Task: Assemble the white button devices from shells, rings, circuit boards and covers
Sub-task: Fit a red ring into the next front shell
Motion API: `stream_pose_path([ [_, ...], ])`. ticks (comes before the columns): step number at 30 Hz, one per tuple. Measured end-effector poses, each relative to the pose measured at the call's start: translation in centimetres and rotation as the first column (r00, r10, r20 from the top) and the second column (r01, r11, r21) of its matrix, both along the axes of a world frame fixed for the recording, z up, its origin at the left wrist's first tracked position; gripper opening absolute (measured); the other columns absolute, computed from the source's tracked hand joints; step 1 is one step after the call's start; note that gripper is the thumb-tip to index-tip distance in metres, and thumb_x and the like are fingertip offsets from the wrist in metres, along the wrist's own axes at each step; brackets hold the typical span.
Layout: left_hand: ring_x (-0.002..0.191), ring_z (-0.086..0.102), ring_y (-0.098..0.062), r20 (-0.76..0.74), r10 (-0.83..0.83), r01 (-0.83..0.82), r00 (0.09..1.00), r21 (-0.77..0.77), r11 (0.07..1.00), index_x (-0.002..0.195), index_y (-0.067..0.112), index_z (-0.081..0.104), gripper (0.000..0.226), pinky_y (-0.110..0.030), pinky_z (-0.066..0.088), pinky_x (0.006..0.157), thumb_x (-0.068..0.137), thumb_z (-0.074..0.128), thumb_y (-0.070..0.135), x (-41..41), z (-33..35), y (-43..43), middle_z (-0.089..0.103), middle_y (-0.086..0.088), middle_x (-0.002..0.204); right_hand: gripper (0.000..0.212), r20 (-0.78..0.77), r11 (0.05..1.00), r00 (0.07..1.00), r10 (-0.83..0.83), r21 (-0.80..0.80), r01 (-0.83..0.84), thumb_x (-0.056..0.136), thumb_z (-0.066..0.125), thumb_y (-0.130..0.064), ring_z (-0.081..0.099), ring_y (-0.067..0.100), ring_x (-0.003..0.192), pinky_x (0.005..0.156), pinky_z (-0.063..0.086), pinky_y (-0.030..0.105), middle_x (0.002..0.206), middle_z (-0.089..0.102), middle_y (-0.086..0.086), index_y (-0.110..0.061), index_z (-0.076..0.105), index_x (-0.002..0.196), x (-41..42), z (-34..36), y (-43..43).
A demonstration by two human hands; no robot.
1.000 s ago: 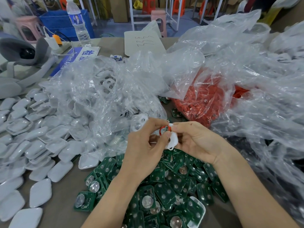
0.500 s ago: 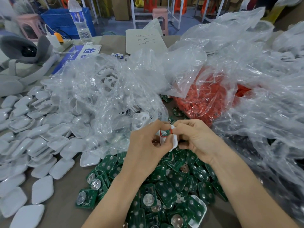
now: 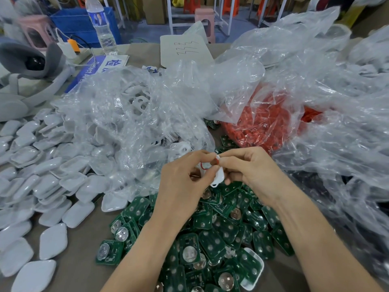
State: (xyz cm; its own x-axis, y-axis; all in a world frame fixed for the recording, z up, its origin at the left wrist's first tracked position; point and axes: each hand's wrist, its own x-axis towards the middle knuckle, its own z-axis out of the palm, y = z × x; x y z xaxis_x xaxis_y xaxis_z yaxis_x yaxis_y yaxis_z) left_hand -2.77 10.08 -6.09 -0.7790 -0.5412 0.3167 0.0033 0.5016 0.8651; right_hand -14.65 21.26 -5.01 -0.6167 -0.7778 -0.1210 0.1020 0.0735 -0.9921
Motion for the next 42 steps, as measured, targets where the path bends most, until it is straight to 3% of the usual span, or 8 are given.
stream_pose_path([
  [5,0.070,0.066,0.000,0.003,0.028,-0.028,1.000,0.039,0.999,0.096,0.029,0.073,0.017,-0.021,0.055,0.067,0.083,0.075,0.018,0.0,-0.4,-0.3,0.070,0.025,0.099,0.029,0.145,0.998,0.988,0.059,-0.037,-0.054,0.074,0.068,-0.021,0.066,0.023,0.069,0.058,0.053,0.024,0.083,0.072,0.019,0.001,0.075,0.091,-0.2,0.3,0.1],
  [12,0.074,0.068,-0.005,-0.004,0.009,-0.009,1.000,0.046,0.999,0.099,0.028,0.071,0.016,-0.025,0.057,0.068,0.085,0.074,0.021,0.0,-0.2,0.1,0.069,0.016,0.097,0.022,0.156,0.999,0.988,0.018,-0.036,-0.012,0.065,0.074,-0.021,0.063,0.014,0.063,0.054,0.050,0.020,0.075,0.072,0.011,-0.008,0.078,0.083,0.2,0.3,-0.2],
  [18,0.100,0.063,0.000,-0.040,0.005,0.004,0.999,0.208,0.978,0.110,0.044,0.062,0.039,-0.013,0.050,0.084,0.086,0.073,0.016,-0.2,-0.3,0.2,0.062,0.018,0.108,0.012,-0.344,0.981,0.919,-0.192,-0.077,0.176,0.076,0.078,-0.011,0.068,0.012,0.066,0.060,0.053,0.017,0.078,0.074,-0.003,-0.016,0.071,0.084,0.8,0.8,-0.2],
  [22,0.109,0.063,-0.002,-0.112,-0.046,0.079,0.993,0.312,0.947,0.121,0.039,0.064,0.048,-0.020,0.052,0.090,0.084,0.074,0.010,-0.3,-0.3,0.2,0.066,0.017,0.116,0.015,-0.393,0.960,0.879,-0.270,-0.183,0.213,0.079,0.074,-0.004,0.070,0.004,0.070,0.064,0.053,0.013,0.080,0.074,-0.011,-0.018,0.069,0.081,1.5,1.1,-0.2],
  [26,0.126,0.052,0.003,-0.145,-0.081,0.120,0.986,0.287,0.950,0.120,0.048,0.062,0.051,-0.017,0.046,0.099,0.086,0.071,0.011,-0.2,-0.4,0.5,0.058,0.027,0.131,0.022,-0.374,0.945,0.874,-0.310,-0.224,0.239,0.078,0.074,0.000,0.071,0.003,0.080,0.071,0.054,0.014,0.083,0.075,-0.013,-0.020,0.065,0.079,1.7,1.3,-0.1],
  [30,0.121,0.054,0.007,-0.149,-0.056,0.087,0.987,0.210,0.974,0.124,0.047,0.059,0.056,-0.008,0.044,0.094,0.087,0.069,0.007,-0.1,-0.5,0.9,0.058,0.030,0.128,0.018,-0.349,0.942,0.890,-0.293,-0.266,0.206,0.080,0.070,0.005,0.071,0.004,0.083,0.073,0.052,0.012,0.087,0.075,-0.011,-0.011,0.063,0.079,1.8,1.5,-0.1],
  [37,0.121,0.057,0.000,-0.184,0.004,0.008,0.983,0.064,0.998,0.126,0.054,0.052,0.053,-0.032,0.049,0.096,0.085,0.066,0.024,0.0,-0.1,1.3,0.054,0.033,0.129,0.019,-0.371,0.944,0.891,-0.262,-0.290,0.157,0.083,0.065,0.007,0.069,0.002,0.086,0.077,0.050,0.011,0.093,0.072,-0.006,-0.011,0.062,0.081,1.9,1.3,-0.2],
  [42,0.115,0.058,0.005,-0.200,0.022,-0.019,0.979,0.016,1.000,0.117,0.064,0.054,0.052,-0.013,0.050,0.089,0.085,0.064,0.024,-0.1,0.3,1.5,0.051,0.046,0.121,0.012,-0.469,0.952,0.845,-0.255,-0.275,0.135,0.084,0.062,-0.002,0.066,0.020,0.093,0.081,0.056,0.033,0.096,0.065,0.002,-0.014,0.060,0.084,1.7,1.2,-0.1],
])
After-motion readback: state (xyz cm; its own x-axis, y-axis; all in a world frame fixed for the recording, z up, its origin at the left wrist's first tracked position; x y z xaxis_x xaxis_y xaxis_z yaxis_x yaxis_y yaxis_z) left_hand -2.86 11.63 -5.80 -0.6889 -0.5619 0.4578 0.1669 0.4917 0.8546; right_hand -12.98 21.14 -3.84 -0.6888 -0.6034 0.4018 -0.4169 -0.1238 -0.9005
